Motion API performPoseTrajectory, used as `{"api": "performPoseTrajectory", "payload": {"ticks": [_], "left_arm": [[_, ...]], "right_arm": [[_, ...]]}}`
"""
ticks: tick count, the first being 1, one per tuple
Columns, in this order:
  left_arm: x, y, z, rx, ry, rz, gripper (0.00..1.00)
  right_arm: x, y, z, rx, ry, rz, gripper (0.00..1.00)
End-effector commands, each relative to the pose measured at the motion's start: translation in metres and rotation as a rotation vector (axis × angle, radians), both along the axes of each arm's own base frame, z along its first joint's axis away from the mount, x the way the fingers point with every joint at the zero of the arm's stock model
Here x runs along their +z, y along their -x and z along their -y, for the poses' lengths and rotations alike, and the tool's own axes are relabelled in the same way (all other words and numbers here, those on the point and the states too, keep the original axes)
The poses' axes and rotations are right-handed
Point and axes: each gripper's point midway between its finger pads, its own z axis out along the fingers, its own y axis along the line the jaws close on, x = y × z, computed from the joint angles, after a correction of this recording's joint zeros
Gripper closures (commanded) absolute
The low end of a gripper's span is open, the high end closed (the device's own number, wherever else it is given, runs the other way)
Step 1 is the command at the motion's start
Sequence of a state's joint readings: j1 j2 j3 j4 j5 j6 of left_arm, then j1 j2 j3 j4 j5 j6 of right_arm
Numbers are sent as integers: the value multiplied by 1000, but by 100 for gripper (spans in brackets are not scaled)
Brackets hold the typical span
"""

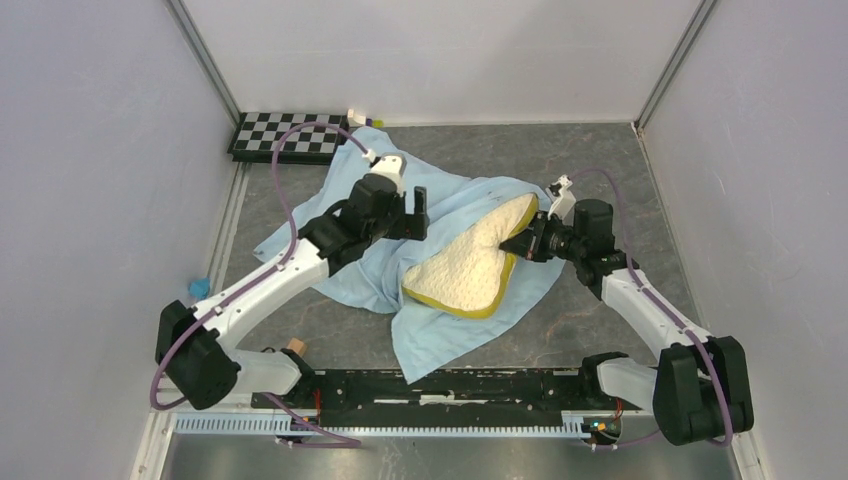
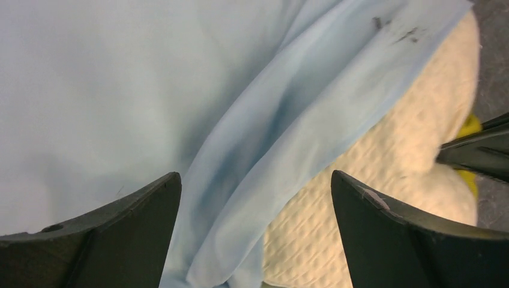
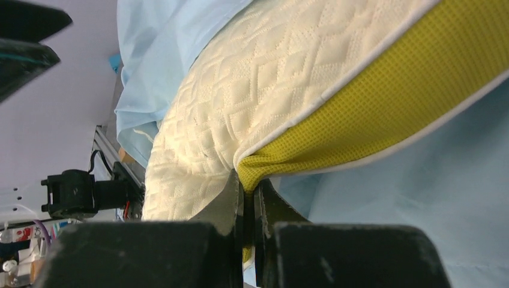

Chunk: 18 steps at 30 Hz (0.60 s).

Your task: Remove the pillowcase from the pillow

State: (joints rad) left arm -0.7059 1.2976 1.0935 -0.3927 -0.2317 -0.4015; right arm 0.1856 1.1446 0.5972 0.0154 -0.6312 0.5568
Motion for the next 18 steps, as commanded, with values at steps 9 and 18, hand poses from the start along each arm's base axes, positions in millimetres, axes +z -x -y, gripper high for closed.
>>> {"api": "performPoseTrajectory", "payload": {"ticks": [9, 18], "left_arm": [[33, -33, 122, -389, -122, 99, 1], [4, -58, 163, -440, -143, 43, 4]], "right_arm": [[22, 7, -20, 87, 2, 137, 100], [29, 12, -23, 105, -16, 151, 100]]}}
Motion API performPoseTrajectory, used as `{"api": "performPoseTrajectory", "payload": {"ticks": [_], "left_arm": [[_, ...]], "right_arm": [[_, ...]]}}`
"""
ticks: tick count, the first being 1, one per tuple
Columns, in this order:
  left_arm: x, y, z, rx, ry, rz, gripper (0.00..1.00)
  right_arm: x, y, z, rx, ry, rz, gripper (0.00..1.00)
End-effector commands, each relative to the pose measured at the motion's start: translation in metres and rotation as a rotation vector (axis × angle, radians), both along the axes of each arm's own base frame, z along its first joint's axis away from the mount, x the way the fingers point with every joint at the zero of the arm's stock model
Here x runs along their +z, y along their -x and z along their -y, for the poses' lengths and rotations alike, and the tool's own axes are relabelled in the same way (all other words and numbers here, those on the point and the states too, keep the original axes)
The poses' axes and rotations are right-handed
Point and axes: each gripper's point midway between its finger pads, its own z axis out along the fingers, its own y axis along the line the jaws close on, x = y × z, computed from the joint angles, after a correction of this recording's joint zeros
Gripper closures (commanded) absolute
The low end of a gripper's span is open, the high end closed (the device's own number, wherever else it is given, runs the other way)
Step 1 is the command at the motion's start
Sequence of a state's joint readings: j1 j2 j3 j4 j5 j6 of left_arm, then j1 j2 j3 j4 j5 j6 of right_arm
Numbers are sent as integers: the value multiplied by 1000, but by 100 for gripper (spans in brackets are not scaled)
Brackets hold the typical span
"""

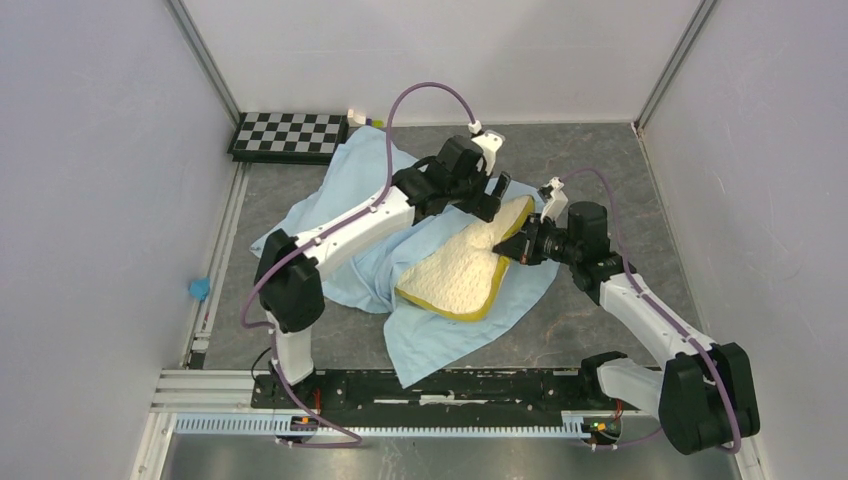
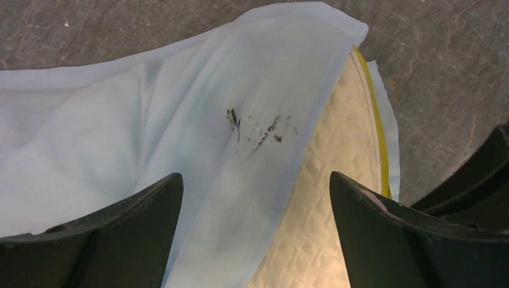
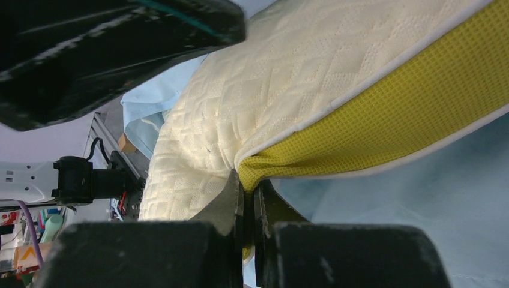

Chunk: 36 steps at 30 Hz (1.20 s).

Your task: Remove the pillowcase from the pillow

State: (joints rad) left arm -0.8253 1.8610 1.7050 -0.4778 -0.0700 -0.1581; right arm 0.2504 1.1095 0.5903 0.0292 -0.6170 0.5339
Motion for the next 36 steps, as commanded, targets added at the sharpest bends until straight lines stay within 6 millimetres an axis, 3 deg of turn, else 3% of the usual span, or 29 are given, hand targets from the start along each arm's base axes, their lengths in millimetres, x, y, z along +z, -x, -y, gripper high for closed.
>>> {"api": "performPoseTrajectory", "payload": {"ticks": [1, 8, 14, 19, 24, 30, 33, 36], "left_arm": [[-1, -11, 15, -49, -18, 21, 4], [-36, -44, 27, 45, -83, 2, 13], [-54, -97, 5, 238, -62, -92, 24], [-67, -133, -33, 324, -32, -121, 27], [-94, -151, -81, 407, -125, -121, 27], [-115, -161, -131, 488, -219, -141, 28], [-111, -157, -133, 467, -234, -141, 22], [-91, -145, -120, 389, -167, -150, 15]], "right_arm": [[23, 2, -8, 50, -32, 93, 100], [30, 11, -10, 74, -37, 105, 100], [27, 21, -5, 76, -12, 125, 100], [11, 34, 0, 89, 27, 89, 100], [17, 39, 2, 91, 28, 110, 100], [45, 26, 13, 0, 63, 194, 100], [56, 21, 16, -30, 60, 236, 100], [56, 19, 12, -18, 42, 230, 100]]}}
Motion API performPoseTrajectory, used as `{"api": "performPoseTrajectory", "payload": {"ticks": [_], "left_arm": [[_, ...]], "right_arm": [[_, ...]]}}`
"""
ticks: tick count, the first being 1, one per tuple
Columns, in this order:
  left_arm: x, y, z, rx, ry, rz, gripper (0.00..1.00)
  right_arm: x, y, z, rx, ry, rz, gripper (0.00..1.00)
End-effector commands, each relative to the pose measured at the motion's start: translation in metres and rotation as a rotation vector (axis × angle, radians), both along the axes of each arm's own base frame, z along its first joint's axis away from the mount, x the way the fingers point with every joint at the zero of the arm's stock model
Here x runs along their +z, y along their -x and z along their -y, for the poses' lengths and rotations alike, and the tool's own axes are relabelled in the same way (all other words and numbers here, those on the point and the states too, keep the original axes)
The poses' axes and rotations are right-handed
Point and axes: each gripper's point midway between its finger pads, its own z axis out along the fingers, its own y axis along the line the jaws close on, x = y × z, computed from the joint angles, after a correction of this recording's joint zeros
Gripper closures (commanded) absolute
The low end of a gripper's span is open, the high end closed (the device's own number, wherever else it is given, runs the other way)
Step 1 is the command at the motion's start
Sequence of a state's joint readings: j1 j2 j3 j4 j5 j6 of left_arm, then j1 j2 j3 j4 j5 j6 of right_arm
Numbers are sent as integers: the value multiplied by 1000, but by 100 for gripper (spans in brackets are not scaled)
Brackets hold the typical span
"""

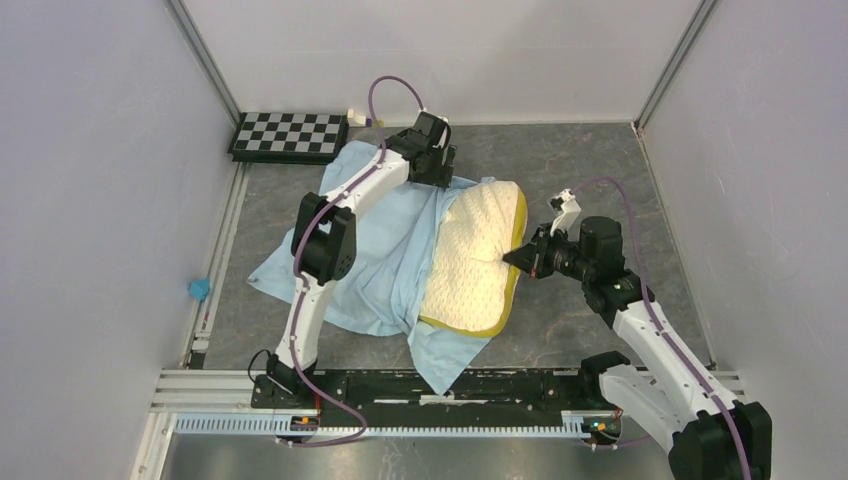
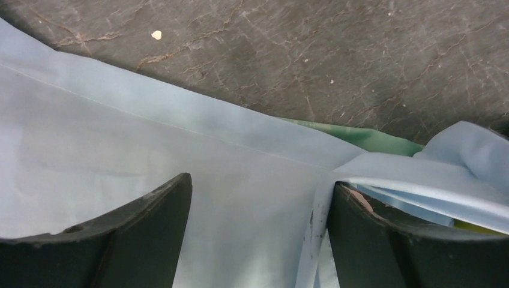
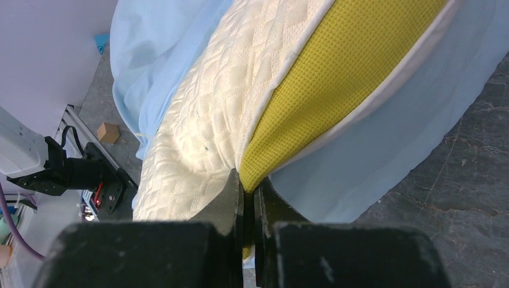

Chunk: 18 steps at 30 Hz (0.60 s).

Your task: Remove the pillowcase from the pillow

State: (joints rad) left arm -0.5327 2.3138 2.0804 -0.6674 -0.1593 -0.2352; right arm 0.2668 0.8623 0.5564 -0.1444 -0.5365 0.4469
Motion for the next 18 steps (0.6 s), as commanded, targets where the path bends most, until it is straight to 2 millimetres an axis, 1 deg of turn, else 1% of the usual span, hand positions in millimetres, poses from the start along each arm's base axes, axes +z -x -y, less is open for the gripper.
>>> {"api": "performPoseTrajectory", "payload": {"ticks": [1, 4, 5, 7, 8, 9, 10, 11, 12, 13, 15, 18], "left_arm": [[36, 2, -12, -37, 4, 60, 14], [74, 15, -16, -43, -7, 126, 9], [83, 21, -17, -45, 1, 134, 8], [108, 33, -17, -59, 35, 163, 6], [122, 40, -19, -64, 49, 183, 6], [132, 47, -20, -71, 56, 197, 6], [148, 56, -22, -78, 69, 221, 5], [163, 65, -23, -83, 82, 244, 4], [173, 73, -24, -88, 94, 256, 3], [186, 83, -22, -98, 116, 276, 3], [202, 103, -16, -123, 152, 290, 1], [210, 141, 1, -174, 195, 245, 0]], "right_arm": [[37, -12, -7, 15, -40, 115, 100], [35, -19, -13, 16, -84, 111, 100], [35, -21, -16, 20, -113, 111, 100], [34, -23, -22, 32, -162, 99, 100], [35, -24, -26, 40, -191, 92, 100], [36, -25, -28, 48, -211, 89, 100], [36, -26, -31, 56, -226, 82, 100], [37, -27, -32, 62, -233, 81, 100], [39, -29, -33, 67, -235, 85, 100], [38, -30, -33, 67, -233, 89, 100], [37, -34, -32, 54, -221, 98, 100], [38, -36, -34, 58, -221, 93, 100]]}}
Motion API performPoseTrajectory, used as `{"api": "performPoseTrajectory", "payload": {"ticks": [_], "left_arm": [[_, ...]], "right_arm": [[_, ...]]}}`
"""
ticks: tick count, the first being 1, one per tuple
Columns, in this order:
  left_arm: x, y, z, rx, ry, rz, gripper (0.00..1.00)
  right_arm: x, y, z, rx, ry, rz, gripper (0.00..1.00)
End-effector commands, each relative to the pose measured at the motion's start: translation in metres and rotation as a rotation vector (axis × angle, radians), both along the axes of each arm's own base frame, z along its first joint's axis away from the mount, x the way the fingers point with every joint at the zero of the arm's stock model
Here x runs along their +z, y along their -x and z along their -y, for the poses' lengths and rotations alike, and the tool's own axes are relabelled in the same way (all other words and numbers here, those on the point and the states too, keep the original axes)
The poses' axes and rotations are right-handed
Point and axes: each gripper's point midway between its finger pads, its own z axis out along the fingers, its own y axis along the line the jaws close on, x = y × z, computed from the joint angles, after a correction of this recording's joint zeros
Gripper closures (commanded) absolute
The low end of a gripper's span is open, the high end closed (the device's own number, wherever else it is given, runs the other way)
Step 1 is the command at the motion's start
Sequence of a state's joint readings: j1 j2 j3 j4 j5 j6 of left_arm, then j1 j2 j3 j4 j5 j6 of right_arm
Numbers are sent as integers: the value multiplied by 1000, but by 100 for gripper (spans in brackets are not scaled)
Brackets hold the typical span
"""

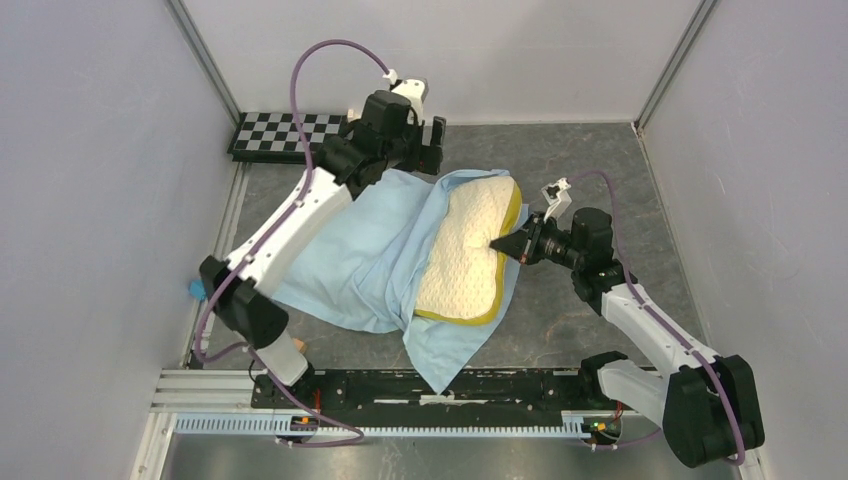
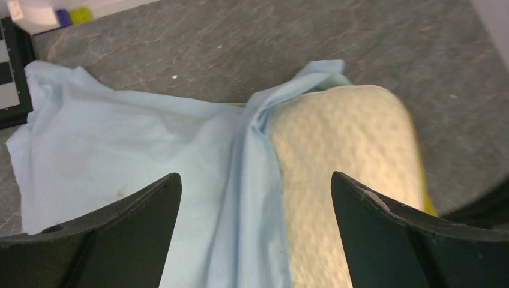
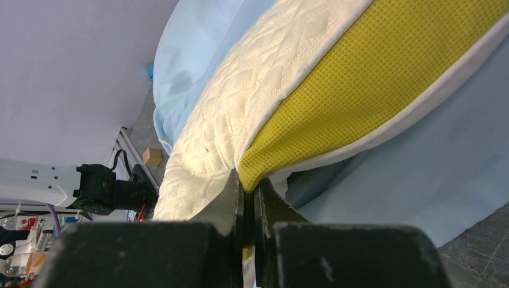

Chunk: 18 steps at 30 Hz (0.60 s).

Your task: Remove the pillowcase from the pillow

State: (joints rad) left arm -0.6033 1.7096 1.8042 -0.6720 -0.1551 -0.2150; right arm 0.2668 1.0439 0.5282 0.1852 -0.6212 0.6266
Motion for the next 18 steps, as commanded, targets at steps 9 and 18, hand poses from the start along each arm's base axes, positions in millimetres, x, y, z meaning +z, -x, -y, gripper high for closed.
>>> {"api": "performPoseTrajectory", "payload": {"ticks": [9, 18], "left_arm": [[0, 172, 73, -310, -14, -85, 0], [-40, 206, 95, -361, -80, -164, 0]], "right_arm": [[36, -9, -12, 34, -67, 124, 100], [50, -4, -17, 54, -100, 138, 100]]}}
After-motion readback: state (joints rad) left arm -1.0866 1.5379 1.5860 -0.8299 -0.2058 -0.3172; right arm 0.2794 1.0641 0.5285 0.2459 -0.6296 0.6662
